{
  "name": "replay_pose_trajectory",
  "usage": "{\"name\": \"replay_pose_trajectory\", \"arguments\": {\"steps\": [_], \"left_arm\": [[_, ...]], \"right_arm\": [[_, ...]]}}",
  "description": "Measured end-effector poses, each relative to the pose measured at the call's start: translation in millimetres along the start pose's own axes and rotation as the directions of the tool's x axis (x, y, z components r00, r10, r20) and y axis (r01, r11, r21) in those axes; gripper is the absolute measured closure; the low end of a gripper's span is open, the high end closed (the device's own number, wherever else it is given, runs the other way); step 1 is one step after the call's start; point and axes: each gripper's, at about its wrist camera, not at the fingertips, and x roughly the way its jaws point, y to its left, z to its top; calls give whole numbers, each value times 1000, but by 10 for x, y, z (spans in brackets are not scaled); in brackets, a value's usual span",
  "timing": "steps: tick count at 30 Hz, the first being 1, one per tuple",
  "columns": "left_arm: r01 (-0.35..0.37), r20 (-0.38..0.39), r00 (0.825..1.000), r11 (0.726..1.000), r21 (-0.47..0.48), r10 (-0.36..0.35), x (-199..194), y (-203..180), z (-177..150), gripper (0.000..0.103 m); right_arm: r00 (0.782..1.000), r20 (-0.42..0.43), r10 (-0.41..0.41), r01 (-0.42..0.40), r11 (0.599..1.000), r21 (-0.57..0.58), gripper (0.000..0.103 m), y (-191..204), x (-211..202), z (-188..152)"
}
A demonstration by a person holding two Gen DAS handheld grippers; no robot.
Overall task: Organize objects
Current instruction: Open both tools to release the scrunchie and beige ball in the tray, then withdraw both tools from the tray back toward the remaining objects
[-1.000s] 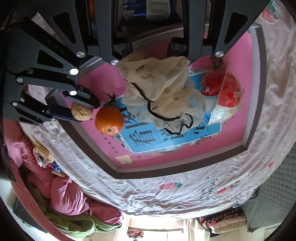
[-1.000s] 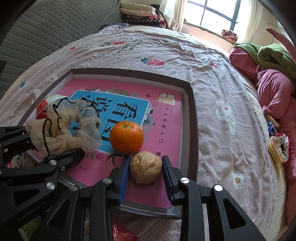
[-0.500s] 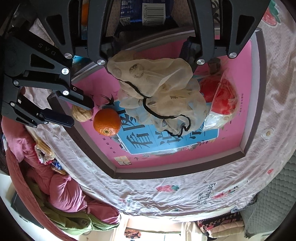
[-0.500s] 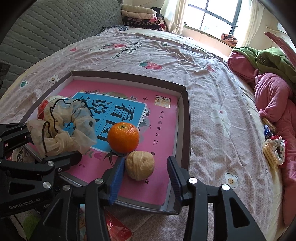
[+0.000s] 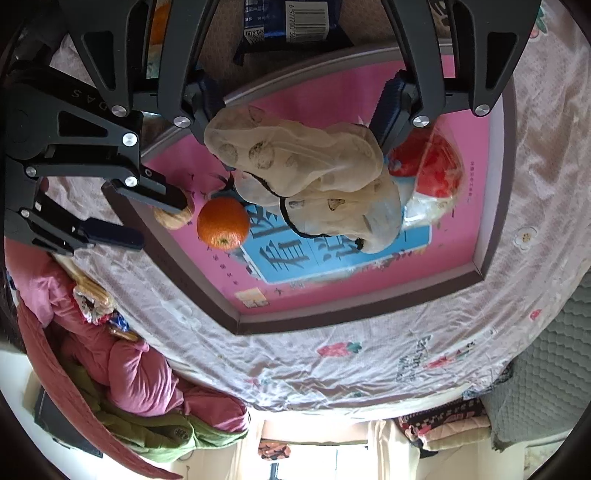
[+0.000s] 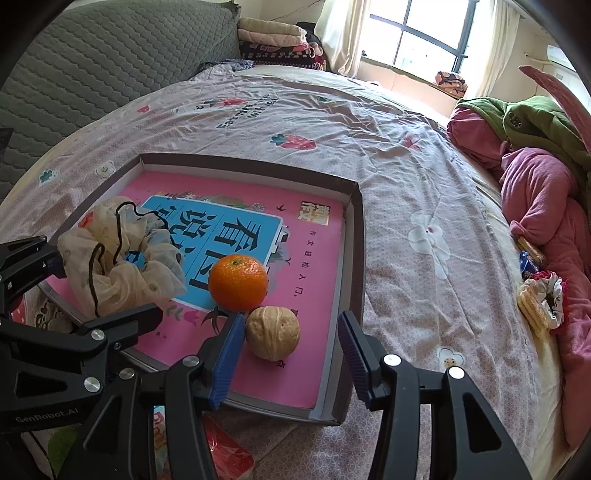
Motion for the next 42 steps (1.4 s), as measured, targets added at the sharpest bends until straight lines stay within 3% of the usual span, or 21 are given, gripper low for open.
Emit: {"name": "replay_pose_trajectory", "arguments": {"steps": [8,23,31,42], "left_arm": [[44,32,999,997,-59,-42,-39,123,90,26],[10,124,992,993,-114,4,-245,274,175,26],[-31,161,986,990,-136,53,-398,340,142,26],[-48,229,970,987,-155,83,-790,417,-7,26]], "right_arm": [[1000,16,3,-3,1000,21,51,-41,-39,10],[998,60,14,-17,999,51,51,-85,-108,47],[987,157,29,-40,997,69,47,-96,-313,90],[952,299,62,-77,996,41,41,15,-647,108]]}}
